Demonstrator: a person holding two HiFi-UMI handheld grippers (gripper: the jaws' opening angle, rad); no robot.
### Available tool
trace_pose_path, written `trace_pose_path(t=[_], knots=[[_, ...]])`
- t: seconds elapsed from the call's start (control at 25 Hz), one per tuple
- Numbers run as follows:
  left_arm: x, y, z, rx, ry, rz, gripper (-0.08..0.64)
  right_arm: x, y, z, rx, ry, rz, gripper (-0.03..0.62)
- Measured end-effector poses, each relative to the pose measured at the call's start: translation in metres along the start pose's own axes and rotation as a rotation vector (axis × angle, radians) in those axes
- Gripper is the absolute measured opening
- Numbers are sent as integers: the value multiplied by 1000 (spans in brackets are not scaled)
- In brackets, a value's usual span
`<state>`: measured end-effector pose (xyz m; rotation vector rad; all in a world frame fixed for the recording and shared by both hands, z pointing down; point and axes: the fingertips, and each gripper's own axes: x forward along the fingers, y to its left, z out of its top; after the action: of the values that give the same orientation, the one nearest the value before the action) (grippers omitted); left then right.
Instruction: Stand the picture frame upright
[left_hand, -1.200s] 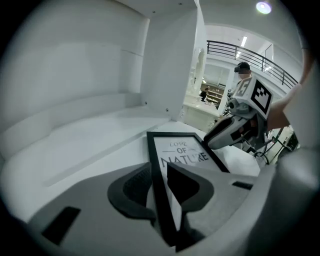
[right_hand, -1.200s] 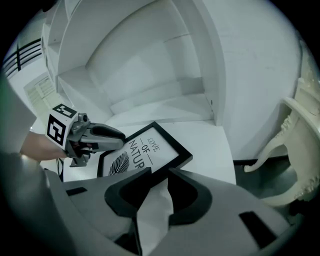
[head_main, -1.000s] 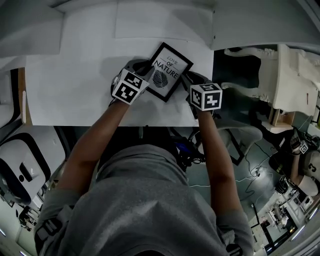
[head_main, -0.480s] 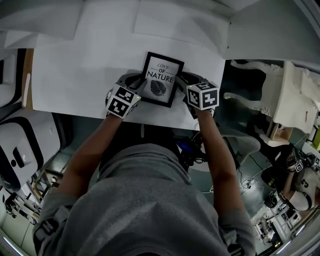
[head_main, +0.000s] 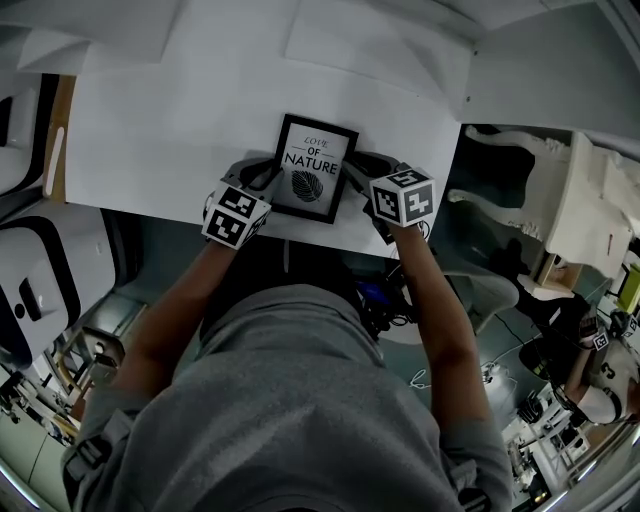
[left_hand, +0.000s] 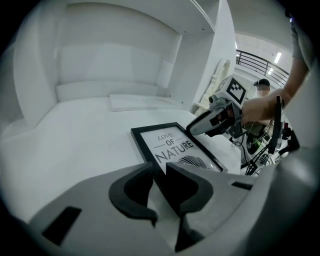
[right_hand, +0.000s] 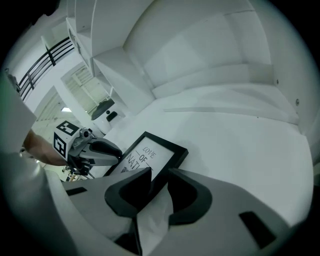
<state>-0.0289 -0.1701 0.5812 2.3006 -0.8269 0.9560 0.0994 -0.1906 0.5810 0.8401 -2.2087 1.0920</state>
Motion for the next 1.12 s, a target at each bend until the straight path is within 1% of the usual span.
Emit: trace_pose_path(t=[0.24, 0.44, 0.72, 0.84, 1.0, 1.12], knots=[[-7, -6, -16, -10, 21, -3, 84, 1, 9, -10, 3, 21, 39, 115], [-9, -11, -21, -18, 25, 1, 84, 0, 11, -16, 27, 19, 57, 115], [-16, -23, -31, -42, 30, -26, 83, -3, 18, -26, 56, 27, 83, 115], [-19, -26, -36, -30, 30, -38, 80, -5, 22, -30, 60, 30, 84, 115], [-20, -27, -39, -33, 38, -43, 75, -6, 23, -34, 46, 28, 65, 115], [-19, -26, -38, -36, 34, -52, 75, -7, 22, -34, 63, 19, 76, 115]])
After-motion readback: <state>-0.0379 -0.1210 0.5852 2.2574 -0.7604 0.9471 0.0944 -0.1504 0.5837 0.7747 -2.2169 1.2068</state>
